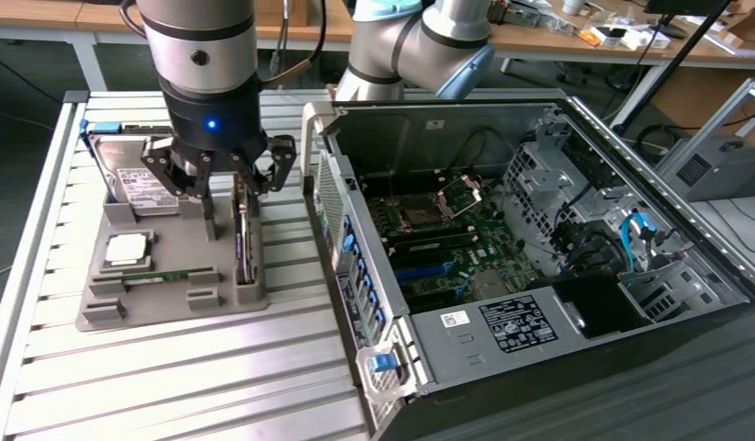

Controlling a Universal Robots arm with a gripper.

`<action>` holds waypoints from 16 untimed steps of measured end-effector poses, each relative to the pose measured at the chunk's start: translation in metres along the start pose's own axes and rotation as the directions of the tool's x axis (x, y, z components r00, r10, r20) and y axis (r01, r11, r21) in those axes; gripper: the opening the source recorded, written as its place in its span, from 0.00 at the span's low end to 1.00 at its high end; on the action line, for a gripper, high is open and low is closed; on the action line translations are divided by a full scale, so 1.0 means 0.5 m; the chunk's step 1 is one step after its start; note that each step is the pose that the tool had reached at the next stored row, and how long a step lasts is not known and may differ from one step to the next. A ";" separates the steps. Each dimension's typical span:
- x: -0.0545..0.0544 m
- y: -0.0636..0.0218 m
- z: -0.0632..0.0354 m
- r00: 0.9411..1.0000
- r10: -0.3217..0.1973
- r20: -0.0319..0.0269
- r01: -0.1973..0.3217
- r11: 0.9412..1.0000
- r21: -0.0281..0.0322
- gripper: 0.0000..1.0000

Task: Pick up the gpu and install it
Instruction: 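Pick up the gpu and move the gpu toward the slot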

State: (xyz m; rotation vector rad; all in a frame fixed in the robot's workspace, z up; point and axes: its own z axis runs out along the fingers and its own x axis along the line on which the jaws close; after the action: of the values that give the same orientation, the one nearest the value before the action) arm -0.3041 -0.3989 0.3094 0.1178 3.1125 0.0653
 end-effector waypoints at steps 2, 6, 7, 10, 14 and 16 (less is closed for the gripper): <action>0.000 0.000 0.001 1.000 0.000 0.000 0.000 1.000 0.000 0.54; 0.000 0.000 0.004 1.000 0.000 0.000 0.000 1.000 0.000 0.54; 0.000 0.000 0.004 1.000 0.000 0.000 0.000 1.000 0.000 0.54; 0.000 0.000 0.006 1.000 0.000 0.000 0.000 1.000 0.000 0.54; 0.000 0.000 0.007 1.000 0.000 0.000 0.000 1.000 0.000 0.54; 0.000 0.000 0.009 1.000 0.000 0.000 0.000 1.000 0.000 0.54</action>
State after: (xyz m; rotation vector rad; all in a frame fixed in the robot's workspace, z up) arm -0.3041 -0.3989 0.3049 0.1179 3.1124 0.0654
